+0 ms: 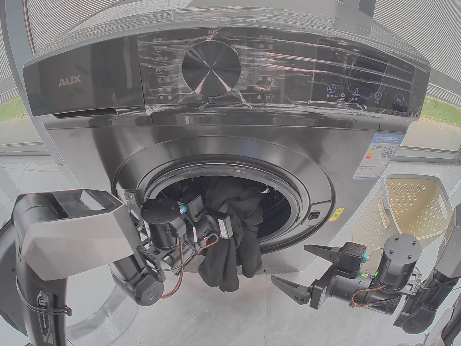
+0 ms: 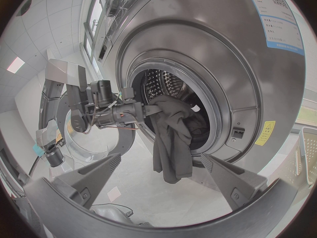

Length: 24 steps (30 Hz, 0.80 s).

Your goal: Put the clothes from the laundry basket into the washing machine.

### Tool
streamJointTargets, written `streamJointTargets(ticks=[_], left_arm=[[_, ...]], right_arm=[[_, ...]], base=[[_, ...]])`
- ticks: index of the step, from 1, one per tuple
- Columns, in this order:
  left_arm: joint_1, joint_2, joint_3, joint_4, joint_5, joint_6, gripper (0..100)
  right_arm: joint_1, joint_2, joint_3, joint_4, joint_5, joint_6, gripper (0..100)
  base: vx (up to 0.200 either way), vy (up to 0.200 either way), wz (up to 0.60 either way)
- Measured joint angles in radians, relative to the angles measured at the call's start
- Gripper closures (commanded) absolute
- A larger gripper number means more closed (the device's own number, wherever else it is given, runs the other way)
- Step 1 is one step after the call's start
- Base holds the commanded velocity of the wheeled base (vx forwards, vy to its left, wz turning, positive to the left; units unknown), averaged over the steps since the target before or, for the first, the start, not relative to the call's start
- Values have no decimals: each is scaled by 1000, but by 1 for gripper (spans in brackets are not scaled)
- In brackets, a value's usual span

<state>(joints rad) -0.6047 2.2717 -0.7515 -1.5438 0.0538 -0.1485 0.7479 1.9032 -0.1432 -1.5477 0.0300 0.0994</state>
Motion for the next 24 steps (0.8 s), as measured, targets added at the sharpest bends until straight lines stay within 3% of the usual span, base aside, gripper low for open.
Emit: streamJointTargets(ticks=[11,24], left_arm=[[5,141,-289,133,42,-3,100],[68,274,-709,419,92,0,100]], right_arm=[[2,-1,0,0,0,-1,0],[17,-4,1,0,-2,2,0]], base=[[0,0,0],[0,0,0]])
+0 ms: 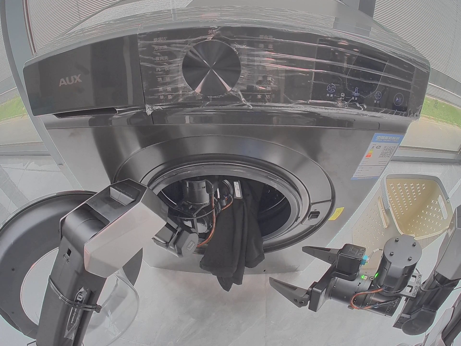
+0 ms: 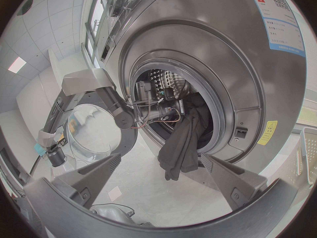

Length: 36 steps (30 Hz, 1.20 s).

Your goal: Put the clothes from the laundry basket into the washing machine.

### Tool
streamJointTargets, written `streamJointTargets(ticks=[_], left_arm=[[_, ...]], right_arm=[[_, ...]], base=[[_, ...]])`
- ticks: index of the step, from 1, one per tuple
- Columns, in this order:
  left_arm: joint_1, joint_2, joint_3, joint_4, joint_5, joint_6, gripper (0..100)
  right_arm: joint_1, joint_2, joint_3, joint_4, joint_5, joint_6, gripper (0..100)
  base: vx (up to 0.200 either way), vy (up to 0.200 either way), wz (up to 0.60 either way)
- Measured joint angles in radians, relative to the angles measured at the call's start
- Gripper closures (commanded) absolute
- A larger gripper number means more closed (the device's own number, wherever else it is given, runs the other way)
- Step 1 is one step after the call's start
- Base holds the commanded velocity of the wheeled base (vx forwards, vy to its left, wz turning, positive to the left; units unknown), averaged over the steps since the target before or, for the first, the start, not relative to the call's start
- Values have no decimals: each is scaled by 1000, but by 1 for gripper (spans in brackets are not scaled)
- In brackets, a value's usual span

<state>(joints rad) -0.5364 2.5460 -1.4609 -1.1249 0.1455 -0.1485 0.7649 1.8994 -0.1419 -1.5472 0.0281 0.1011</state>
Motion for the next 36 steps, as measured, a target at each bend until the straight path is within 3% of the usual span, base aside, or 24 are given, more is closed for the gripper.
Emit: streamJointTargets(ticks=[7,13,14,21,28,36], left_arm=[[42,65,-197,152,36,-4,100],[62,84,-249,171,49,-21,100],[63,85,-251,171,49,-24,0],[63,78,-232,179,50,-31,0],[35,-4,-72,263,38,-36,0],[4,-132,172,404,-47,-30,0]], right_arm=[[4,-4,1,0,-1,1,0],[5,-5,0,0,-1,2,0],[5,-5,0,0,-1,2,0],[4,-2,-1,0,-1,2,0],[5,-1,-1,0,-2,3,0],[10,-1,0,0,-3,4,0]], base=[[0,0,0],[0,0,0],[0,0,0],[0,0,0],[0,0,0],[0,0,0]])
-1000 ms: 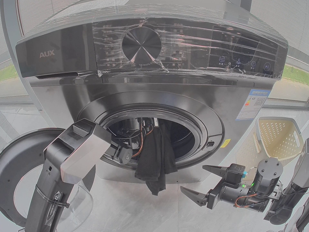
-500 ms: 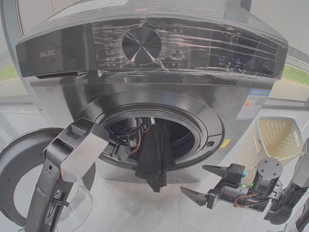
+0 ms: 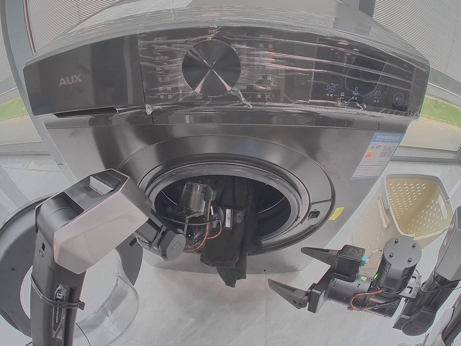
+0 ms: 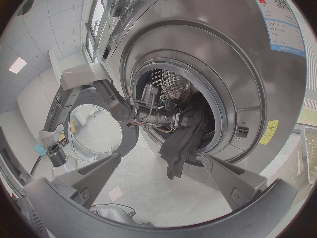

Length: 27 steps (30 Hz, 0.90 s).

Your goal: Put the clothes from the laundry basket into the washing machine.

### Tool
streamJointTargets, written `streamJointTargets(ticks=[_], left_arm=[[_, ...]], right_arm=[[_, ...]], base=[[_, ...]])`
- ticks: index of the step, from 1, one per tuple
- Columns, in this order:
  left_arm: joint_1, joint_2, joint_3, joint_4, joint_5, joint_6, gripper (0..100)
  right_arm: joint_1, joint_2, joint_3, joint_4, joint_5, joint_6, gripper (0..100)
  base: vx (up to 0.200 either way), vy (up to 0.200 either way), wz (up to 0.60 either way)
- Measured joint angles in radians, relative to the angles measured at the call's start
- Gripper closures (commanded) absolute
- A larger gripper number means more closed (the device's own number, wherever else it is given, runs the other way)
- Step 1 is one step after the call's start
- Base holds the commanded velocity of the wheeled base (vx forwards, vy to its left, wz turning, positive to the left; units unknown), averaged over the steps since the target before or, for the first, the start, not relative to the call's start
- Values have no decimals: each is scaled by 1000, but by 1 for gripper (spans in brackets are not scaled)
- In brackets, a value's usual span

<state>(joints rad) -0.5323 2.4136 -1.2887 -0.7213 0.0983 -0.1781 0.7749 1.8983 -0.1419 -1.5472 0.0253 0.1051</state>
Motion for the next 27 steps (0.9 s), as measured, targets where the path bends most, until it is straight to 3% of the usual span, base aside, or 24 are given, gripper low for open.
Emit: streamJointTargets(ticks=[5,16,17,27], left_arm=[[-18,-60,124,31,-57,5,0],[-25,-34,134,-24,-61,1,0],[-25,-27,128,-25,-60,1,100],[-25,25,91,-30,-61,-9,100]], right_arm=[[2,0,0,0,0,0,0],[10,-5,-3,0,0,-2,0],[10,-6,-4,-1,0,-2,0],[10,-8,-7,-1,0,-2,0]], base=[[0,0,0],[0,0,0],[0,0,0],[0,0,0]])
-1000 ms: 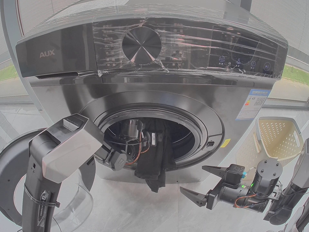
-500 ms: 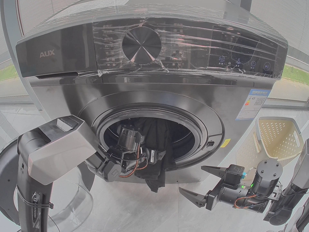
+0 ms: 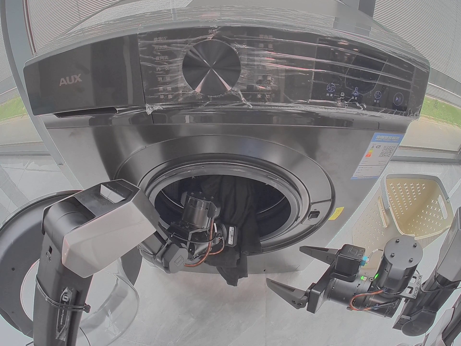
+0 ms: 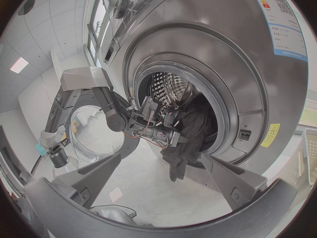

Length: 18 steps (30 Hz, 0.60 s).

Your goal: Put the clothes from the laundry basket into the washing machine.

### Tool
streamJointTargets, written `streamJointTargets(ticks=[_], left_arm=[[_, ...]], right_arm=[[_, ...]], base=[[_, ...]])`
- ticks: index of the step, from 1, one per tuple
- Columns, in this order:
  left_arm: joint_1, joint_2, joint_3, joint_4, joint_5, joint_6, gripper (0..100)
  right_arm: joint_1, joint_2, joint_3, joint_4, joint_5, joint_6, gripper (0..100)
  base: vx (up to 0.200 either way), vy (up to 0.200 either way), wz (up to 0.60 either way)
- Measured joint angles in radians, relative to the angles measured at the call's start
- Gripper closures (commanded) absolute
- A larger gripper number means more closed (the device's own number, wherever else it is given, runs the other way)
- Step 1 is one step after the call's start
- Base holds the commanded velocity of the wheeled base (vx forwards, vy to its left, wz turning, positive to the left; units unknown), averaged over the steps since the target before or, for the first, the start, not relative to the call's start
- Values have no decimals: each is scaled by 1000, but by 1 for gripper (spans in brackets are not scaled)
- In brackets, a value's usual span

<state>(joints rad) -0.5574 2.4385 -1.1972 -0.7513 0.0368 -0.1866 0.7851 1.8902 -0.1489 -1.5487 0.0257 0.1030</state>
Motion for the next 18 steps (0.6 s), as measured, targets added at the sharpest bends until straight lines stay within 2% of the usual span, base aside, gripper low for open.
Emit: streamJointTargets(ticks=[6,13,14,18], left_arm=[[8,8,-32,-62,21,-3,100],[38,43,-200,-179,119,-20,100],[44,50,-221,-194,131,-22,0],[58,71,-260,-205,141,-27,0]], right_arm=[[0,0,-1,0,0,0,0],[5,0,-2,0,0,0,0],[6,0,-3,0,0,1,0],[7,0,-2,0,0,1,0]], base=[[0,0,0],[0,0,0],[0,0,0],[0,0,0]])
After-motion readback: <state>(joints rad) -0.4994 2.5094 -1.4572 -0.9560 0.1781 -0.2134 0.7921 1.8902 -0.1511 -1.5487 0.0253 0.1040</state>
